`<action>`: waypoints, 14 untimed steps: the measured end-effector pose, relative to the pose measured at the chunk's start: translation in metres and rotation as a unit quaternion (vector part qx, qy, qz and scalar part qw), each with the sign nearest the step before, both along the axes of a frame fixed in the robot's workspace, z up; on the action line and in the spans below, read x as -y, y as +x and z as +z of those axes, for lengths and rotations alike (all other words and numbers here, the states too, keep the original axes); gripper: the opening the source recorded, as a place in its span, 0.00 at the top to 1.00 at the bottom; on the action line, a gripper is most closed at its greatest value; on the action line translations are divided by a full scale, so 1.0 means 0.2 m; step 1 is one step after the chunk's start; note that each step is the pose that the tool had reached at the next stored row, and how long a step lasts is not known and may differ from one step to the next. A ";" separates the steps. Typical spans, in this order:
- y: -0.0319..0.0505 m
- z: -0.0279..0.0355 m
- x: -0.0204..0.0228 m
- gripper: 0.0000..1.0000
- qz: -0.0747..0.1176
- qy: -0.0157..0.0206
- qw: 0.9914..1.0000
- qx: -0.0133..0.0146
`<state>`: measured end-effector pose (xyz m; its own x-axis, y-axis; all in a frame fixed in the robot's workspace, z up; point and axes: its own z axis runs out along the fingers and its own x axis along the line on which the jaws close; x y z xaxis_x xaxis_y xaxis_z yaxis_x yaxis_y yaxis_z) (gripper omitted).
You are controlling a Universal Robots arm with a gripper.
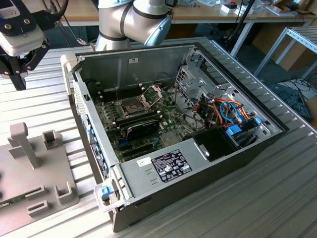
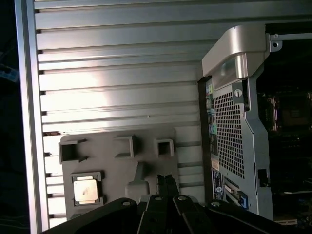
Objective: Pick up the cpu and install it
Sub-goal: 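Reach for the cpu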
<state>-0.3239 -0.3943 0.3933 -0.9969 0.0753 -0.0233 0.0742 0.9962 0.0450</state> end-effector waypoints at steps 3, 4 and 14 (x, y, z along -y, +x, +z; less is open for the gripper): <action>-0.020 0.000 0.000 0.89 0.000 0.000 1.000 0.000; -0.026 0.000 0.000 0.89 0.000 0.000 1.000 0.000; -0.099 0.000 -0.001 0.89 0.000 0.000 1.000 0.000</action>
